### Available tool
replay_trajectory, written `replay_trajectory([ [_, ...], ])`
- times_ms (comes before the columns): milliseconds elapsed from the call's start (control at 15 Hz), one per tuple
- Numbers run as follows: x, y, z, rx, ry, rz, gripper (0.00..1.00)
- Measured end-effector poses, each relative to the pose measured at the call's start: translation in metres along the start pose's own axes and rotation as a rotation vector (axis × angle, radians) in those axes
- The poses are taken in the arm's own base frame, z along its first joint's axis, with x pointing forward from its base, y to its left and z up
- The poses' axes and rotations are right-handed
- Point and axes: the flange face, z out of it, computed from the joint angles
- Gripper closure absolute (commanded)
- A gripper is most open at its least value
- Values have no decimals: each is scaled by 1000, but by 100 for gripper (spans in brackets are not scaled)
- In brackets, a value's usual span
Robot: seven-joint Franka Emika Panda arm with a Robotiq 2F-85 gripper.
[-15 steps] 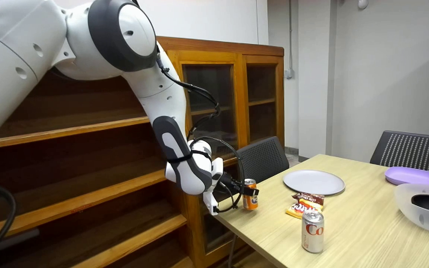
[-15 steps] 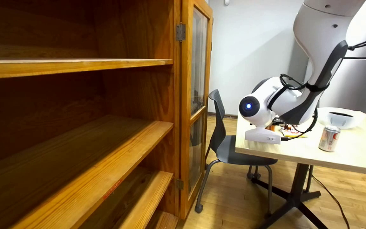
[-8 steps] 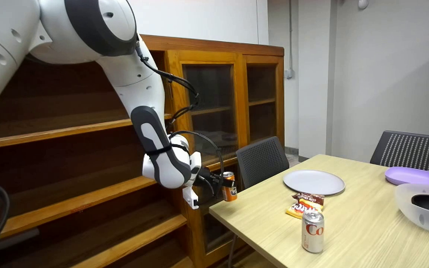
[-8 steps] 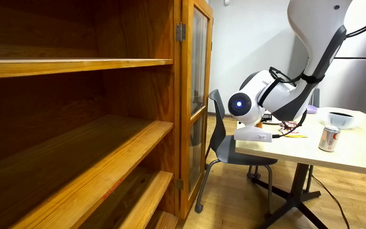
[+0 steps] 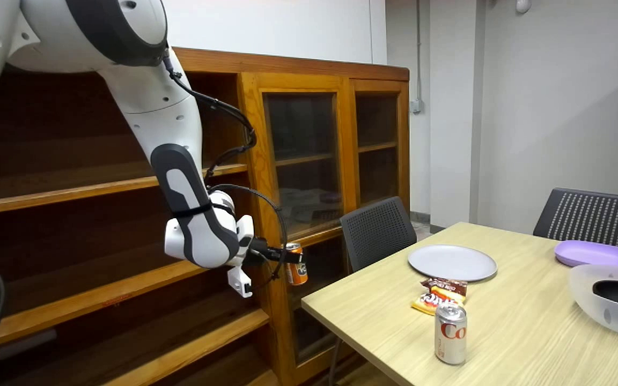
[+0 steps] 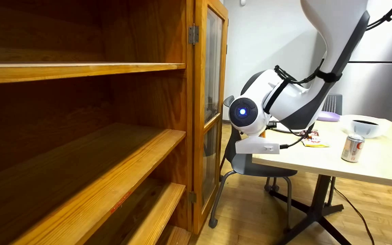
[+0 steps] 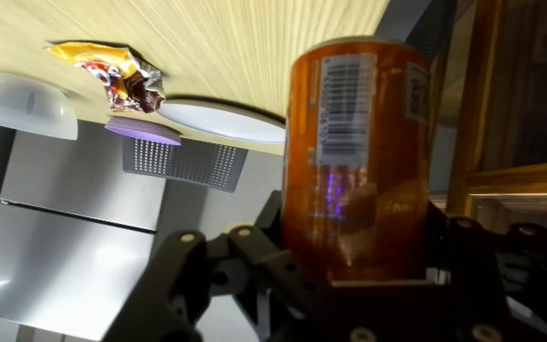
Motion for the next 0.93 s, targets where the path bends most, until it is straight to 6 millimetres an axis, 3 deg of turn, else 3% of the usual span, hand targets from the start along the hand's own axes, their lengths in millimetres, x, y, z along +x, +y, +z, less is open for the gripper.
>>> replay_trajectory([
  [933,-12,-60,-119,221,115,-112,64],
])
